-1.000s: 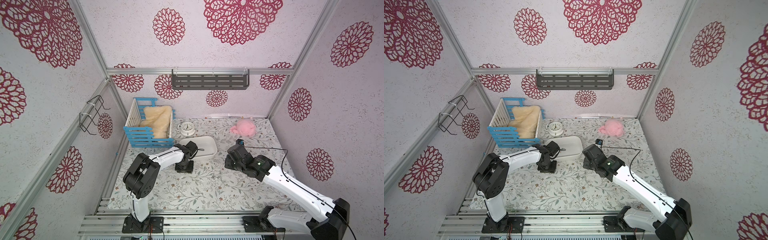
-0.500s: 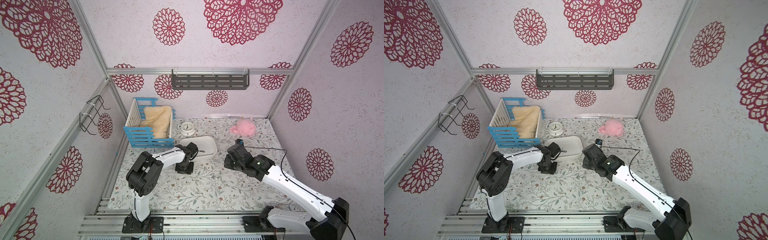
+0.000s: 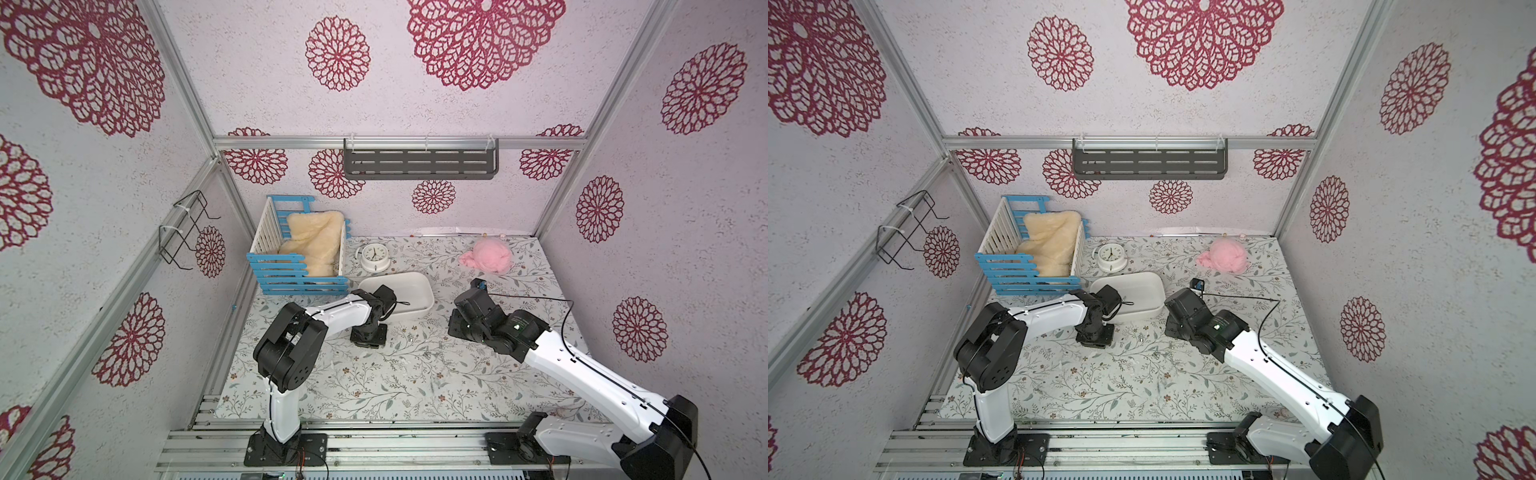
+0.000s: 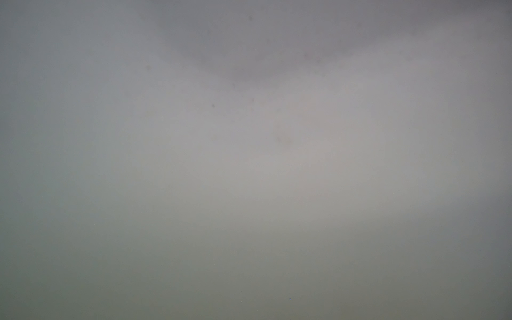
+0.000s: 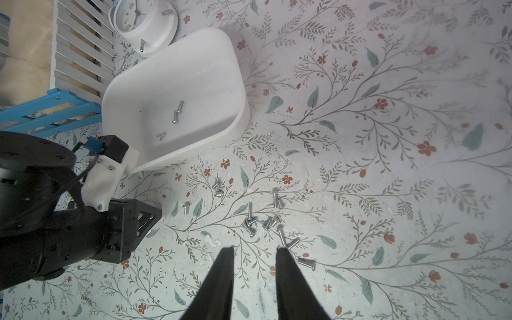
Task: Put the screws on the desktop into the storage box
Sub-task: Pick up the screw from the center of the board.
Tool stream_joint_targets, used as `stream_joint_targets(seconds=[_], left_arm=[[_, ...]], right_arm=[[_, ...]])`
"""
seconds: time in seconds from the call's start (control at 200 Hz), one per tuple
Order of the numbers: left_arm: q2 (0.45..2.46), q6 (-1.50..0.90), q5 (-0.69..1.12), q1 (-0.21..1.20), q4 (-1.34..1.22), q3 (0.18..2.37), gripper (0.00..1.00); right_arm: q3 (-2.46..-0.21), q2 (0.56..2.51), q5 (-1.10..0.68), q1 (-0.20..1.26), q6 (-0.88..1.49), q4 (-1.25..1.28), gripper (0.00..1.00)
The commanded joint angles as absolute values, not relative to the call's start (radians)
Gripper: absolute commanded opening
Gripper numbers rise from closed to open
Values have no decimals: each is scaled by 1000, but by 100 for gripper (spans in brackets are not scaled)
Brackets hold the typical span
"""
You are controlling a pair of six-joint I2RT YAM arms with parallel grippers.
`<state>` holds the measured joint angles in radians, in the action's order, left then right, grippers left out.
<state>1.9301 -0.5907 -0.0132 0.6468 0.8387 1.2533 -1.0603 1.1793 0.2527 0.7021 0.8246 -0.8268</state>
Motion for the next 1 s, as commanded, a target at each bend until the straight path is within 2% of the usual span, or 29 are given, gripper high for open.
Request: stream_joint_targets(seconds=[0.0,0.67,0.996], left_arm=[[1949,-593,8,670,836,1231,17],[1812,-545,-78,677,1078,1548,11],[1919,-460,-148,650,1193,1833,11]], right_arm=[[-1055,1163,245,696,846,-797,30],[-1048,1149,239,696,853,-798,30],[-1046,1144,235,696,852,-796,31]])
